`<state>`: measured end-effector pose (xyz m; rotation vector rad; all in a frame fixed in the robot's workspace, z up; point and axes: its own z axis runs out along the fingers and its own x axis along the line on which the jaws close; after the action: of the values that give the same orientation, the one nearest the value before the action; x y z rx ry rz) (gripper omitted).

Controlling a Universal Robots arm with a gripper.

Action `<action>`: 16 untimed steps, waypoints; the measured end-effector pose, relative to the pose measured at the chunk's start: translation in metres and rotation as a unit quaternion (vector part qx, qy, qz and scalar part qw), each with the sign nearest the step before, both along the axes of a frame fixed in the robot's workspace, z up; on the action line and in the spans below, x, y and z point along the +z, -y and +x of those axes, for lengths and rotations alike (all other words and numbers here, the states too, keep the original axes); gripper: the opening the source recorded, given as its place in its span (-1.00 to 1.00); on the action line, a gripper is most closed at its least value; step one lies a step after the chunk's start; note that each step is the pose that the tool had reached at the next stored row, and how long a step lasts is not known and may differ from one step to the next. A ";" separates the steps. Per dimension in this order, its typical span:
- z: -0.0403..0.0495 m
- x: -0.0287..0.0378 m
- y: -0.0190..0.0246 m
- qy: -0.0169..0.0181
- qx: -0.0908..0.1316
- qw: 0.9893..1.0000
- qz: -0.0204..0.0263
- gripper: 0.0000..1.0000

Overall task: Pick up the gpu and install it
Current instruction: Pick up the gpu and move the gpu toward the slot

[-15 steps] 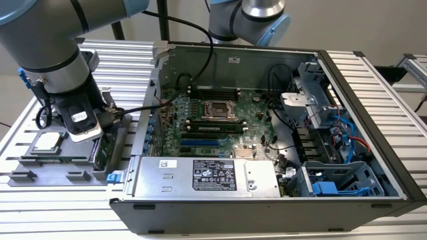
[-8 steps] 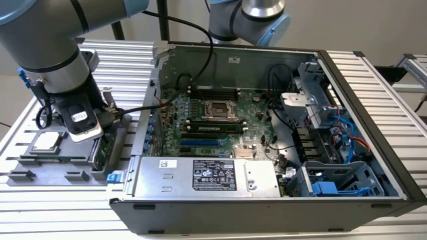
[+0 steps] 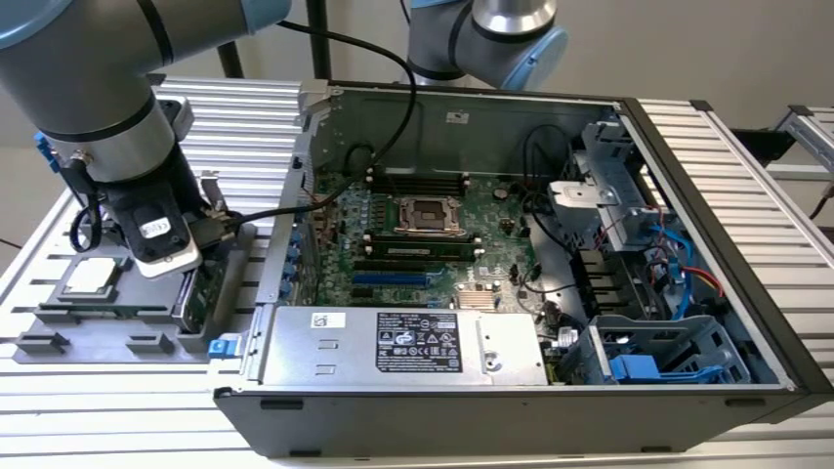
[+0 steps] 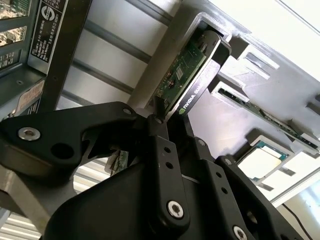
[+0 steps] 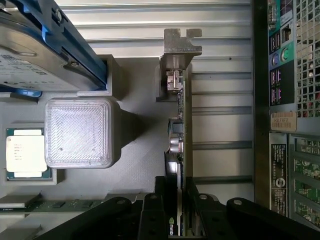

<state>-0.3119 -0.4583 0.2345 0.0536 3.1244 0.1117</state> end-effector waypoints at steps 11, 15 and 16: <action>0.0001 0.0117 0.0001 0.000 0.000 1.000 0.000 -1.00; 0.0000 0.0171 0.0000 0.000 0.000 1.000 0.000 -1.00; 0.0000 0.0185 0.0000 0.000 0.000 1.000 0.000 -1.00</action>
<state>-0.3118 -0.4583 0.2530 0.0537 3.1244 0.1117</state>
